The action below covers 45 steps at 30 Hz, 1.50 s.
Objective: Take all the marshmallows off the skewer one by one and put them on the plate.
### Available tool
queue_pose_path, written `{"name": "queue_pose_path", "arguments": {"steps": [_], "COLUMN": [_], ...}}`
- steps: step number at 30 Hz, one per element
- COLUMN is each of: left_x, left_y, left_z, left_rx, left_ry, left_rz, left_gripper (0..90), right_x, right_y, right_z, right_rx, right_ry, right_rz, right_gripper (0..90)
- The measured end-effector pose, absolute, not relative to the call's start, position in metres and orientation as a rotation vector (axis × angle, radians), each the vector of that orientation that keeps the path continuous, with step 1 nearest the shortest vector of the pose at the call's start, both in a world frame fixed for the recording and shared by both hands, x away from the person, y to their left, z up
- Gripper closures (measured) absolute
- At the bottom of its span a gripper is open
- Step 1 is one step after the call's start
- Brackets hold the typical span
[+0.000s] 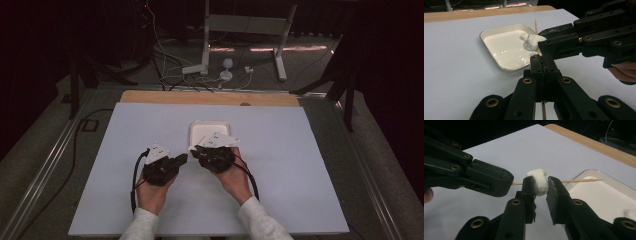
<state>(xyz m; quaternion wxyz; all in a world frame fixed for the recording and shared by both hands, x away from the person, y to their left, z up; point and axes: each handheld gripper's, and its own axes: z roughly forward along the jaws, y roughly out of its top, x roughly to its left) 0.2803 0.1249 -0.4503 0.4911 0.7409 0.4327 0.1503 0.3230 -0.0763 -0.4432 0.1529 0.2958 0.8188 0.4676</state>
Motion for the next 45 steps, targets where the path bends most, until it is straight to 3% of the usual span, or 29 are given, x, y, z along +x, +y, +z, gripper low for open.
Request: {"name": "queue_pose_path", "arguments": {"steps": [20,24,34,45], "left_x": [0.276,0.275,0.274,0.273], "left_y": [0.125,0.119,0.116,0.126], "left_z": [-0.446,-0.442,-0.443,-0.437], "left_rx": [1.795,1.805,1.813,1.773], "left_ry": [1.057,1.031,1.032,1.039], "left_rz": [0.386,0.391,0.395,0.406], "left_gripper": [90.0,90.0,90.0,90.0], "right_x": [0.325,0.345,0.347,0.366], "right_y": [-0.069,-0.099,-0.099,-0.127], "right_z": [-0.442,-0.443,-0.442,-0.440], "right_rx": [0.868,1.043,0.970,1.073], "right_ry": [2.214,2.199,2.178,2.134], "right_rz": [1.168,1.308,1.184,1.172], "right_gripper": [83.6,83.6,83.6,83.8]}}
